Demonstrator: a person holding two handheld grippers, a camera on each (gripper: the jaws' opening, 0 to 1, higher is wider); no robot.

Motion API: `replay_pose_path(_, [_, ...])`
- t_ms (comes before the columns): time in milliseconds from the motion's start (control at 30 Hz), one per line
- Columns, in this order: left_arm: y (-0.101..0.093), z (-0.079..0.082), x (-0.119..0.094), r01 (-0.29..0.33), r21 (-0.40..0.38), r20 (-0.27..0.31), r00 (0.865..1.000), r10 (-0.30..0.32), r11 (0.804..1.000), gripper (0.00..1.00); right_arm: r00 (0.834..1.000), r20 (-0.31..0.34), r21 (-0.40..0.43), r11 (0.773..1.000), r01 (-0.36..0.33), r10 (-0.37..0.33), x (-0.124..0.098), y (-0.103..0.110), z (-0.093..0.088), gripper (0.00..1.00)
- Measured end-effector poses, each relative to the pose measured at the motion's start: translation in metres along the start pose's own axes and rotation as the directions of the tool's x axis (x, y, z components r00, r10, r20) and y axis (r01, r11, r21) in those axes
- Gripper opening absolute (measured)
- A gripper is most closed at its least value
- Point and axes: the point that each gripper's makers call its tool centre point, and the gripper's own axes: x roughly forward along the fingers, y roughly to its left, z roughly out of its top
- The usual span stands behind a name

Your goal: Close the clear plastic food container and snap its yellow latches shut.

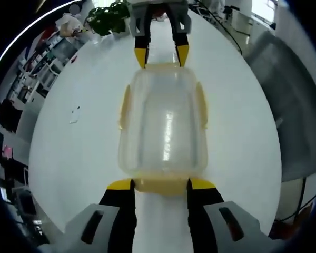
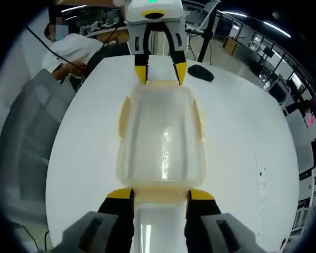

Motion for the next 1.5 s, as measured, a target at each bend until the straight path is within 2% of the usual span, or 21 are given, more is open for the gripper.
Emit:
replay_pose_path(633, [-0.005, 0.054, 0.003, -0.009, -0.009, 0.01, 1.0, 0.009, 1.0, 0.36, 1.0, -0.003, -0.012, 1.0, 0.012, -0.012, -0.035, 0.004, -0.041, 0.35])
replay_pose_path(1500, [-0.001, 0.127, 0.032, -0.008, -0.021, 0.032, 0.999, 0.009, 1.0, 0.36, 0.999, -0.029, -0.023, 0.999, 0.023, -0.023, -0.064, -0.005, -0.112, 0.35])
